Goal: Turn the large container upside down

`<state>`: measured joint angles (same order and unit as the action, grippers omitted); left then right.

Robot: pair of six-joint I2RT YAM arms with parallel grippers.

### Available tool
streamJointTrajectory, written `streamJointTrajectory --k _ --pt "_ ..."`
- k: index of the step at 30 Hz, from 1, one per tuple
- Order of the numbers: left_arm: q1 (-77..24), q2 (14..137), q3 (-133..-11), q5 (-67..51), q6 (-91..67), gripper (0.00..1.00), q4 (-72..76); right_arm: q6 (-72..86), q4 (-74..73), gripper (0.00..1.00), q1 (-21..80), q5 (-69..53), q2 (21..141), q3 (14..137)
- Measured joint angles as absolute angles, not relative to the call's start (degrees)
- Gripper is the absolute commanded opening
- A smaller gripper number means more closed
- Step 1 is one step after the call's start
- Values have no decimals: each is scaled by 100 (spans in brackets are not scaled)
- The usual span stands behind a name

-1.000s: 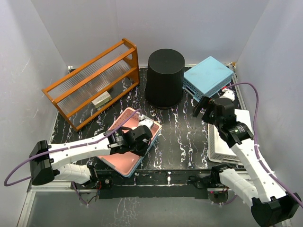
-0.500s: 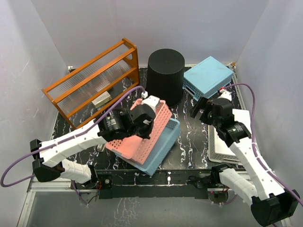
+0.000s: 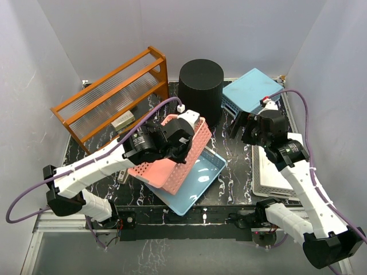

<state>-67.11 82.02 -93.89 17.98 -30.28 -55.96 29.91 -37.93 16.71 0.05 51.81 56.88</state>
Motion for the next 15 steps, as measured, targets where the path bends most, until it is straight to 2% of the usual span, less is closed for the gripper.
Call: streamJointTrajectory --k 6,15 --pt "-6451 7865 -9491 1568 -3072 0 -5478 2832 -4351 98 1671 -252 5181 5677" --pt "-5260 7216 -9078 1116 -3068 0 -5144 3116 -4519 98 1671 -1087 5175 5076"
